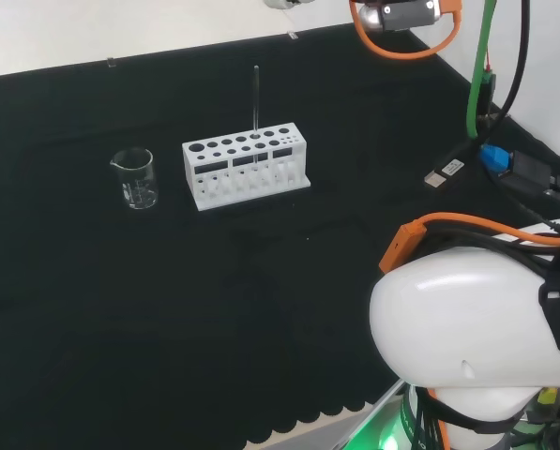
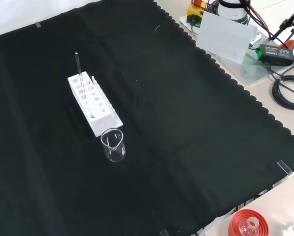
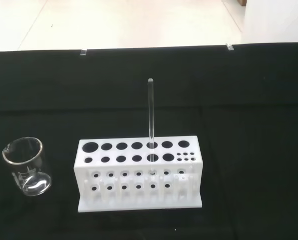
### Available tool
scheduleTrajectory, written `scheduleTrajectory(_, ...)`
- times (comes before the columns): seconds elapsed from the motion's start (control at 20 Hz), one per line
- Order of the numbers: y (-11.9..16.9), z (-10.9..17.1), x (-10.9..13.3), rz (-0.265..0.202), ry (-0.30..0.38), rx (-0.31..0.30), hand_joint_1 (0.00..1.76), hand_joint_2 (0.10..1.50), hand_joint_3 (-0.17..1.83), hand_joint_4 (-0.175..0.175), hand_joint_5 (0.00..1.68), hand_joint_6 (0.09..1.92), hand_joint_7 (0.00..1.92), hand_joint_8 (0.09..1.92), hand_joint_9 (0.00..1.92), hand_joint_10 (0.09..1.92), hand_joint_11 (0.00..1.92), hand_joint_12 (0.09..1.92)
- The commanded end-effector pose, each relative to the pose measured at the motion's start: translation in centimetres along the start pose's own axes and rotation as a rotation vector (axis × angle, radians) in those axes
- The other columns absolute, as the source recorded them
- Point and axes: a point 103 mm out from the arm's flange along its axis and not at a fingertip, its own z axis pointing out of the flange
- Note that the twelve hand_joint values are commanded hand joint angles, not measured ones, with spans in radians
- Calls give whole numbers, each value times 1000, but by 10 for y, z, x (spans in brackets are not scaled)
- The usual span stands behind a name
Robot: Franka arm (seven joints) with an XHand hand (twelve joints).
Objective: Take the glass rod from the white test tube rack.
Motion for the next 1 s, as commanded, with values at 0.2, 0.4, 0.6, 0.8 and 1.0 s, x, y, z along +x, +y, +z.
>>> scheduleTrajectory(0.2, 14, -1, 5, -21, -5, -23, 427, 814, 248, 37, 0, 87, 95, 87, 0, 624, 0, 1102)
scheduleTrajectory(0.4, 27, -5, 6, -28, 6, -10, 435, 808, 271, 34, 9, 87, 102, 257, 0, 865, 0, 1396)
scheduleTrajectory(0.6, 46, 9, -5, -41, 68, -6, 442, 796, 309, 36, 27, 87, 9, 566, 6, 938, 0, 1459)
scheduleTrajectory(0.8, 57, 12, -13, -34, 100, -10, 444, 794, 318, 36, 36, 87, 2, 617, 15, 950, 0, 1477)
scheduleTrajectory(1.0, 73, 11, -15, -41, 65, 14, 443, 794, 322, 40, 50, 87, 12, 633, 20, 953, 0, 1482)
